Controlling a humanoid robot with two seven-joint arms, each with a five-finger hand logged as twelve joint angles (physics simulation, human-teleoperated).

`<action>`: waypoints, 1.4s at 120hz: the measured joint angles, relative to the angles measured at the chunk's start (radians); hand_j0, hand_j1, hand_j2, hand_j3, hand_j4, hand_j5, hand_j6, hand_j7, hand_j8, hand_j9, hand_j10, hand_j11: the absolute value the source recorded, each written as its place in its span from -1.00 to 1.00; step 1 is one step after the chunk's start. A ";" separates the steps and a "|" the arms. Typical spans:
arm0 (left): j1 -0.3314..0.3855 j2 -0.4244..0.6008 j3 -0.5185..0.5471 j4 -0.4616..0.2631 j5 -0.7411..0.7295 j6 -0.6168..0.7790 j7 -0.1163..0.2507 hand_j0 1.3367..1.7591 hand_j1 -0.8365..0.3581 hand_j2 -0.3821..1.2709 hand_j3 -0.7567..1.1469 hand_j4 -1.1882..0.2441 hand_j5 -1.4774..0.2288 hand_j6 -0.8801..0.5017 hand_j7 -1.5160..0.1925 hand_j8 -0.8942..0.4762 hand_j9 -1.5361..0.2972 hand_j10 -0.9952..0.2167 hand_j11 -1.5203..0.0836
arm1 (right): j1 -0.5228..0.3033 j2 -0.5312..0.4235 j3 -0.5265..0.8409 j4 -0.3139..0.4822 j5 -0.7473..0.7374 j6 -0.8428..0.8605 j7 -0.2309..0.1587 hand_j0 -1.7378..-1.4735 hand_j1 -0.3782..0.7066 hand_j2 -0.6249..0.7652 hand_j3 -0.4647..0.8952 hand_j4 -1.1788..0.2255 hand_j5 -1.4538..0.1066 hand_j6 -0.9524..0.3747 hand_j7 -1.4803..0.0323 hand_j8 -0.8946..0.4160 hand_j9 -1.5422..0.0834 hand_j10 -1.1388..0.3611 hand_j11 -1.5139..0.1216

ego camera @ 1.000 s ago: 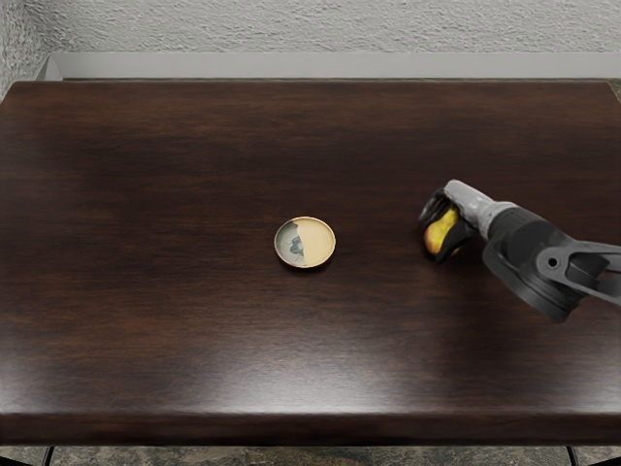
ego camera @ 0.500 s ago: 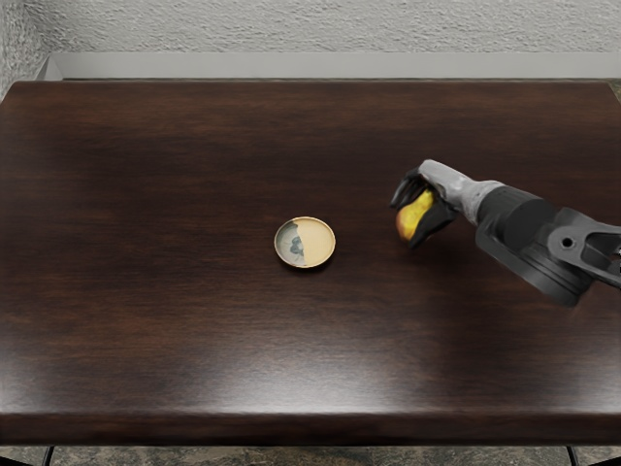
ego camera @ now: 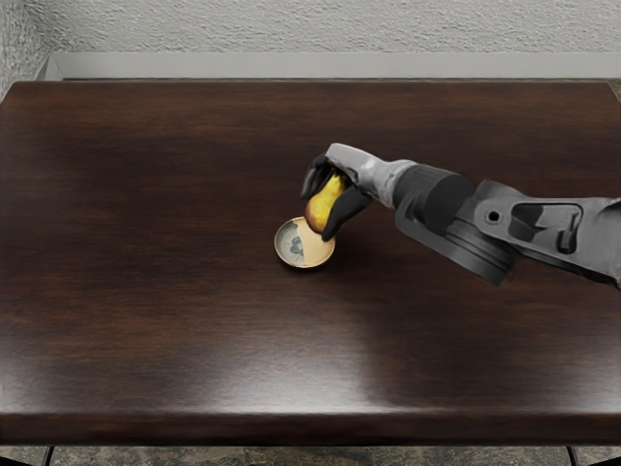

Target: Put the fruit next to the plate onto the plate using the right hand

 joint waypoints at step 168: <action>0.000 0.000 0.001 0.000 0.000 0.000 0.000 0.52 0.96 -0.54 -0.20 0.65 0.72 0.26 0.76 0.29 0.66 0.63 0.88 | 0.036 0.275 -0.029 -0.354 -0.005 0.065 0.001 -0.40 -0.40 0.25 -0.32 0.22 0.26 0.09 0.38 0.09 0.34 0.21 0.29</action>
